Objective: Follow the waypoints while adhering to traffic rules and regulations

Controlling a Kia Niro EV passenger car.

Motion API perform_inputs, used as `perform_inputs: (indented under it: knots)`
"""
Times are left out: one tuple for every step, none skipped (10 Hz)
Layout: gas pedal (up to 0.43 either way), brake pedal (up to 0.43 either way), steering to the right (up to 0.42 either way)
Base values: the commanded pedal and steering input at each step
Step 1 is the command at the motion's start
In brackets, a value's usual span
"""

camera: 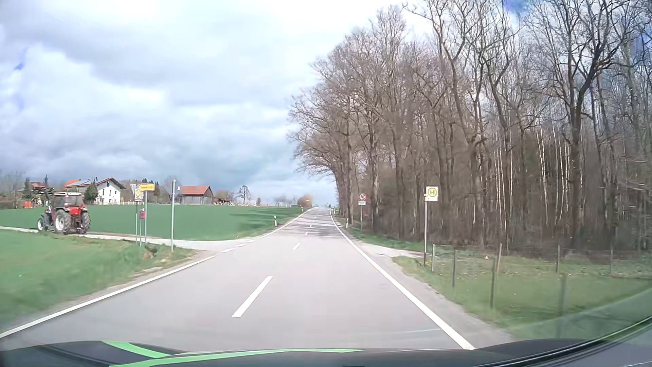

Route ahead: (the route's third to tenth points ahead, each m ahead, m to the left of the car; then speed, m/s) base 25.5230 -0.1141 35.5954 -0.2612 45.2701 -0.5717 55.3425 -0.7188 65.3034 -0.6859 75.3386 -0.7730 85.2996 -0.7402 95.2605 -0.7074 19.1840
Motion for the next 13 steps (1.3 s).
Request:
perform_inputs:
  knots:
    - [0.157,0.0,0.0]
    - [0.15,0.0,0.0]
    - [0.15,0.0,0.0]
    - [0.138,0.0,0.0]
    - [0.138,0.0,0.0]
    - [0.138,0.0,0.0]
    - [0.138,0.0,0.0]
    - [0.138,0.0,0.0]
    - [0.138,0.0,0.0]
    - [0.15,0.0,0.0]
    - [0.157,0.0,0.0]
    - [0.169,0.0,0.0]
    - [0.177,0.0,0.0]
